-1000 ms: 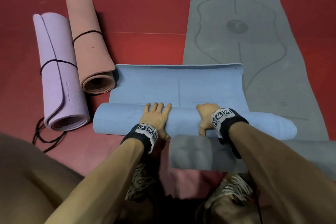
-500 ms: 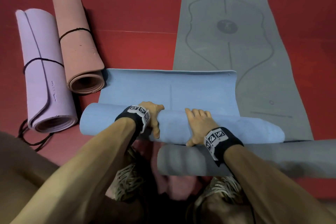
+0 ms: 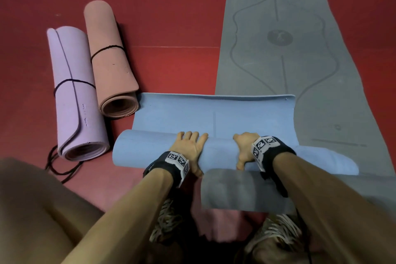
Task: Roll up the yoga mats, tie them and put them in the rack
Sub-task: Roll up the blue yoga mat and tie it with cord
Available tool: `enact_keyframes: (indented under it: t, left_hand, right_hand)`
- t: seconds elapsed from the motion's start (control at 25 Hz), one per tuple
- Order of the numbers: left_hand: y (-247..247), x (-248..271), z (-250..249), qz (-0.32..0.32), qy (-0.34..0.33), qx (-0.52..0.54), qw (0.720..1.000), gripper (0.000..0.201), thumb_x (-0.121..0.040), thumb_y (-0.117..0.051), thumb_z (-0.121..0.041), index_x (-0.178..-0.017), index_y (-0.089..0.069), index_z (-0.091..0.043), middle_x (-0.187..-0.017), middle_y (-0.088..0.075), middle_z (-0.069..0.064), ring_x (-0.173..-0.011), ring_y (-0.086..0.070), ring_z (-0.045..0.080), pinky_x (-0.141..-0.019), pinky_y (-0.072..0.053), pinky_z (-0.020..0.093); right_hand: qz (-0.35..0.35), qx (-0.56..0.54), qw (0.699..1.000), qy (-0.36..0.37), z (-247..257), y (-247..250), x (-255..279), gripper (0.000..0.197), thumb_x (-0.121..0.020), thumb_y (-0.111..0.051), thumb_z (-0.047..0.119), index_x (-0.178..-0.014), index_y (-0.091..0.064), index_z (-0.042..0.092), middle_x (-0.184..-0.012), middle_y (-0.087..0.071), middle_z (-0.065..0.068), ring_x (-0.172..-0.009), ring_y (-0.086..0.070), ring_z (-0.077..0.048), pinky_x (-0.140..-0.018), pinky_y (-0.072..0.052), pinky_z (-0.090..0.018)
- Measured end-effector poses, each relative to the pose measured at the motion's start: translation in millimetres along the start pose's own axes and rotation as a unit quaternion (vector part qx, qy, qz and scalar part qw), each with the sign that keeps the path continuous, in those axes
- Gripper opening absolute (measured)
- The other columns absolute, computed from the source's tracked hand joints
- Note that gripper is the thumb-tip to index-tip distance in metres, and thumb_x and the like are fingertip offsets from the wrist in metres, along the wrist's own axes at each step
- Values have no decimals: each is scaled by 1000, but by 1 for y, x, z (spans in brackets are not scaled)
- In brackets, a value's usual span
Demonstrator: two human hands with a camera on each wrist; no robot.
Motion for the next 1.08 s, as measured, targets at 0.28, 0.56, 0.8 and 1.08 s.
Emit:
enact_keyframes:
  t: [0.28, 0.56, 0.8, 1.08]
  left_hand:
    - [8, -8, -1, 18, -21, 40, 999, 104, -46, -88, -52, -131, -36, -22, -118, -53, 4, -109, -47, 27, -99, -34, 34]
    - [18, -22, 2, 73, -19, 57, 996, 94, -41, -91, -47, -119, -43, -25, -106, -62, 3, -107, -47, 24, -89, -44, 35]
    - [8, -4, -3, 5, -4, 8, 1000, 112, -54, -83, -59, -141, -26, -20, -134, -43, 7, -123, -41, 28, -110, -24, 43]
    - [7, -1, -6, -9, -5, -1, 1000, 107, -54, -81, -58, -139, -27, -22, -128, -48, 6, -117, -44, 28, -102, -31, 45]
  right_hand:
    - [-48, -6, 999, -3, 0, -13, 11, 91, -58, -87, 45, -130, -40, 14, -126, -49, -5, -118, -48, -26, -99, -33, -40]
    - [-140, 24, 990, 9, 9, -18, 30, 105, -62, -82, 55, -141, -29, 11, -130, -47, -7, -122, -45, -27, -105, -33, -39]
    - [-58, 9, 998, 8, 6, -5, 13, 82, -59, -88, 44, -120, -46, 11, -118, -57, -8, -111, -54, -28, -96, -39, -37]
    - [-8, -3, 1000, -9, 0, -7, 5, 90, -58, -89, 38, -131, -42, 14, -125, -53, -7, -118, -53, -28, -99, -38, -40]
Point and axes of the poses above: each hand's wrist, its own x-axis away from the middle knuckle, its own y-axis out of the back of the hand, z = x × y, the point moved 10 cm from there along -x, towards the middle knuckle
